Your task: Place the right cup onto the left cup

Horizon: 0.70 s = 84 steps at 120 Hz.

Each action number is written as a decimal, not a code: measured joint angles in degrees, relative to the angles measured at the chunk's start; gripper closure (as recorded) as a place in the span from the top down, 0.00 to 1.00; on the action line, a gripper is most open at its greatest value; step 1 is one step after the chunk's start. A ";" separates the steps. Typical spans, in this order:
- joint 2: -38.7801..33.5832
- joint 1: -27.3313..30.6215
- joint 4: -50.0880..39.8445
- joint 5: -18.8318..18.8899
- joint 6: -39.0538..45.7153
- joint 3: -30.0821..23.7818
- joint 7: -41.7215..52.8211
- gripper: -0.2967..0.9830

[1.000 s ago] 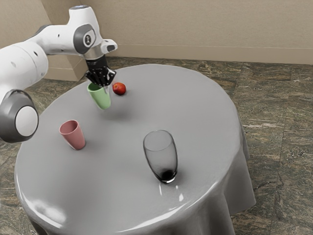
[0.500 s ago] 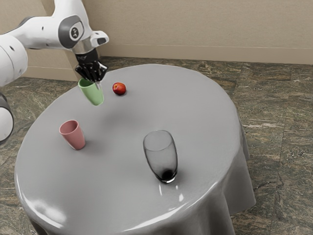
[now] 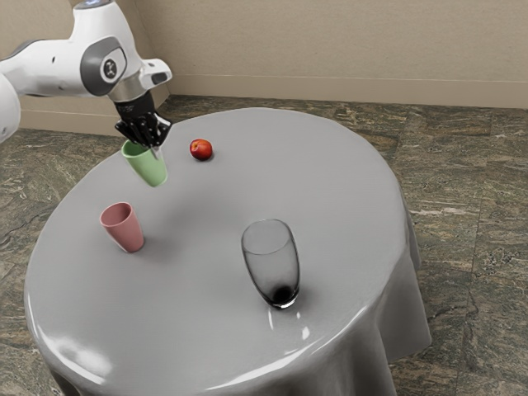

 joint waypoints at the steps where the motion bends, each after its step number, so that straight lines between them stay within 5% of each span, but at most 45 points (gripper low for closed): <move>1: -0.07 0.01 -0.09 0.01 0.04 0.01 0.00 0.16; 84: -6.16 0.80 -8.00 0.51 3.23 1.11 -0.11 0.15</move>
